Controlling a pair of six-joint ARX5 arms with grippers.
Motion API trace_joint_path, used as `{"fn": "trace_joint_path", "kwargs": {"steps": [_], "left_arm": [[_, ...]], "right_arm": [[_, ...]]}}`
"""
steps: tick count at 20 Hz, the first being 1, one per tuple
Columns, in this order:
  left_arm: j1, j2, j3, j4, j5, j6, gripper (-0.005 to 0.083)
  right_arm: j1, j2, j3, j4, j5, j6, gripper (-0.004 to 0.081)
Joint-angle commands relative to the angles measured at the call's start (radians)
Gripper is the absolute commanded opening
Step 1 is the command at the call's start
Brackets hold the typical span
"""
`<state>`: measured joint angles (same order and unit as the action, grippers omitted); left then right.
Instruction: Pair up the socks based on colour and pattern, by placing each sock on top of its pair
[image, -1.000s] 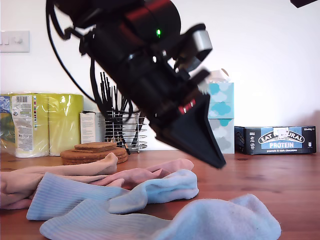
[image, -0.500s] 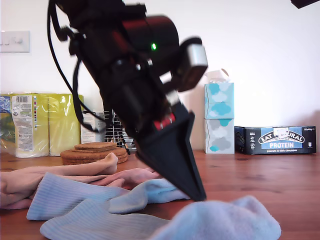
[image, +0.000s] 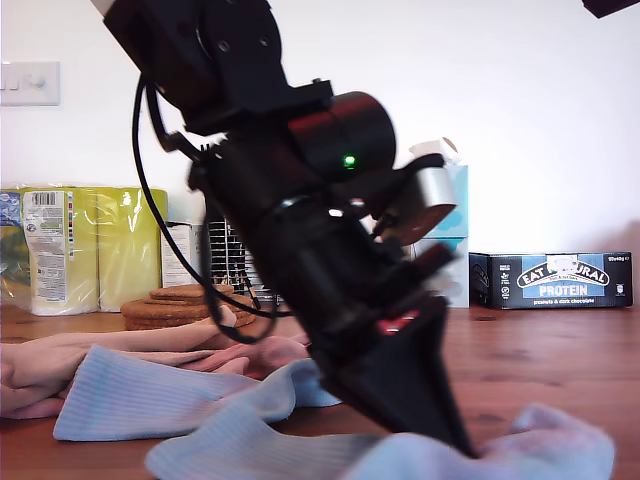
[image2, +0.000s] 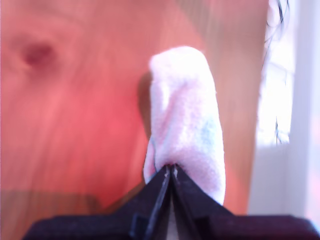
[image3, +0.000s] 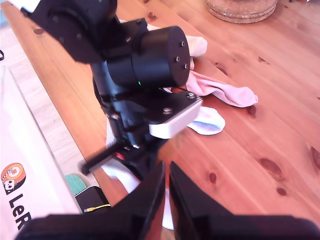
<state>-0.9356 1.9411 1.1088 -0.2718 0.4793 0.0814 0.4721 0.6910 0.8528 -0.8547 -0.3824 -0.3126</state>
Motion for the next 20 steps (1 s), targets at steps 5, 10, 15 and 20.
{"fn": "trace_joint_path", "kwargs": {"steps": [5, 10, 15, 20], "left_arm": [[0.006, 0.132, -0.001, 0.237, -0.231, -0.575, -0.0021], [0.076, 0.133, 0.027, 0.295, -0.273, -0.78, -0.0021], [0.083, 0.048, 0.044, 0.303, -0.201, -0.74, -0.0021], [0.075, -0.111, 0.044, 0.218, -0.2, -0.545, -0.0021]], "right_arm": [[-0.001, -0.003, -0.013, -0.061, 0.001, -0.003, -0.0013], [-0.001, -0.04, -0.013, -0.084, 0.001, -0.002, -0.0013], [-0.001, -0.05, -0.013, -0.109, 0.0, -0.002, -0.0013], [-0.001, -0.049, -0.013, -0.111, 0.0, 0.062, -0.0013]]}}
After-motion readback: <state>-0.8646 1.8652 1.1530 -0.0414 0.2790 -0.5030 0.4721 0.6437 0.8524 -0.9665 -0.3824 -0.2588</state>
